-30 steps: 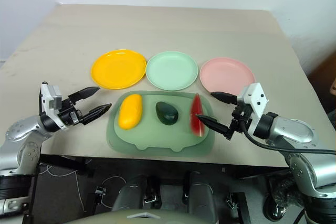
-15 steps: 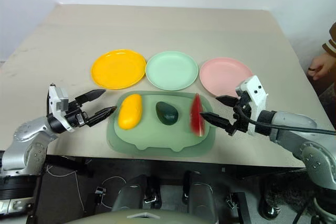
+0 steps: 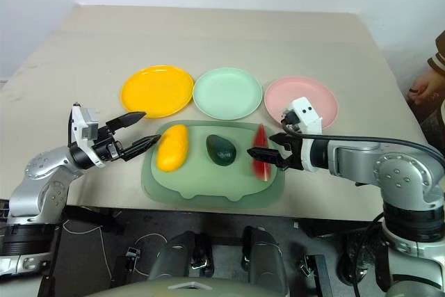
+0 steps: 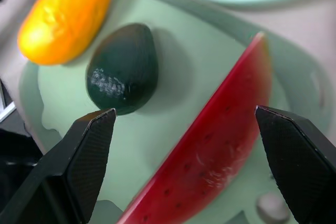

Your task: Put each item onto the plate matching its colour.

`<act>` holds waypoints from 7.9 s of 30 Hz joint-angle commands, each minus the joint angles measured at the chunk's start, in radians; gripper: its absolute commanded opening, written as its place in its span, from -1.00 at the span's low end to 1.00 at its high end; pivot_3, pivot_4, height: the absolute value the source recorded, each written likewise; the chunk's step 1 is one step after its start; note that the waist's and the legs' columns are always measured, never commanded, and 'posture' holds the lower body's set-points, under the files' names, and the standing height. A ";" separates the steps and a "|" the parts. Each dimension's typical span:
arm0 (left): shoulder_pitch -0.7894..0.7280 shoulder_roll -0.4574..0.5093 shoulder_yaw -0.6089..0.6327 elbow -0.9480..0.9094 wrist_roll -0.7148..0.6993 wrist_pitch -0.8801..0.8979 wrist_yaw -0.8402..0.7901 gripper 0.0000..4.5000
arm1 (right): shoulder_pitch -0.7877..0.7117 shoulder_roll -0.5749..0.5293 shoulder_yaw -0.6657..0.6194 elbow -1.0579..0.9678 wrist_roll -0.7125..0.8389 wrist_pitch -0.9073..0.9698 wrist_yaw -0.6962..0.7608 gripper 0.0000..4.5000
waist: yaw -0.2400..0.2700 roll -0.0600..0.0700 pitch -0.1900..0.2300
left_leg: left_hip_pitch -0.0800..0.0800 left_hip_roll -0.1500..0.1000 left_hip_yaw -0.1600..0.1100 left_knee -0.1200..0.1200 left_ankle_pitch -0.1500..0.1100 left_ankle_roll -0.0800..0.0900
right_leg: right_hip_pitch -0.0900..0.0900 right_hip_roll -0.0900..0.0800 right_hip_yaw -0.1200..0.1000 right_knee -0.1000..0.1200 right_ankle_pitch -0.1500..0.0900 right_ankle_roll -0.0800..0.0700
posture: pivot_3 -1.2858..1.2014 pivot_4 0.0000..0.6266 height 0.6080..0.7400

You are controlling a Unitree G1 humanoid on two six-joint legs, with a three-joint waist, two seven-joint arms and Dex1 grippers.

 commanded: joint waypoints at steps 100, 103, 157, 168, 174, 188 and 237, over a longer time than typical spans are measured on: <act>0.068 0.095 0.045 -0.123 -0.094 0.076 -0.055 1.00 | -0.159 0.313 0.024 -0.168 -0.448 0.132 0.268 0.98 | -0.011 0.003 0.001 | -0.002 0.001 0.003 -0.004 0.001 -0.003 | -0.008 0.000 0.001 0.004 0.000 0.001 | 0.03 -0.52 0.33; 0.065 0.107 0.048 -0.132 -0.099 0.088 -0.058 1.00 | -0.146 0.326 0.056 -0.168 -0.449 0.128 0.264 0.98 | -0.009 0.003 0.001 | -0.001 0.001 0.003 -0.006 0.002 -0.004 | -0.008 0.000 0.002 0.004 0.000 0.001 | 0.03 -0.52 0.33; 0.118 0.105 0.087 -0.026 -0.057 -0.072 -0.110 1.00 | -0.587 0.433 0.394 0.898 -0.909 -0.758 0.340 0.43 | -0.034 0.002 0.001 | -0.003 0.000 0.009 -0.007 0.003 -0.004 | -0.016 0.000 0.004 0.012 0.000 0.001 | 0.03 -0.52 0.33; 0.146 0.110 0.093 -0.099 -0.069 -0.035 -0.063 1.00 | -0.640 0.502 0.366 1.093 -1.001 -0.900 0.374 0.98 | -0.052 0.002 0.001 | -0.002 0.000 0.009 -0.007 0.003 -0.005 | -0.016 0.000 0.004 0.014 0.000 0.002 | 0.03 -0.52 0.33; 0.138 0.109 0.089 -0.097 -0.070 -0.029 -0.061 1.00 | -0.581 0.450 0.345 0.863 -0.969 -0.867 0.440 0.98 | -0.057 0.003 0.001 | -0.002 0.000 0.009 -0.007 0.003 -0.005 | -0.017 0.000 0.005 0.015 0.000 0.002 | 0.03 -0.52 0.33; 0.156 0.100 0.091 -0.172 -0.091 0.023 -0.016 1.00 | -0.168 0.302 0.162 0.057 -0.697 -0.685 0.512 0.98 | -0.046 0.002 0.001 | -0.002 0.000 0.007 -0.007 0.003 -0.005 | -0.016 -0.001 0.005 0.014 0.000 0.002 | 0.03 -0.52 0.33; 0.091 0.007 -0.107 -0.349 -0.143 0.628 0.494 1.00 | 0.150 0.207 0.234 -0.019 -0.724 -0.908 0.483 0.98 | -0.002 0.002 0.000 | 0.002 0.000 0.001 -0.001 0.003 -0.005 | -0.005 0.000 0.002 0.012 -0.001 0.001 | 0.03 -0.52 0.33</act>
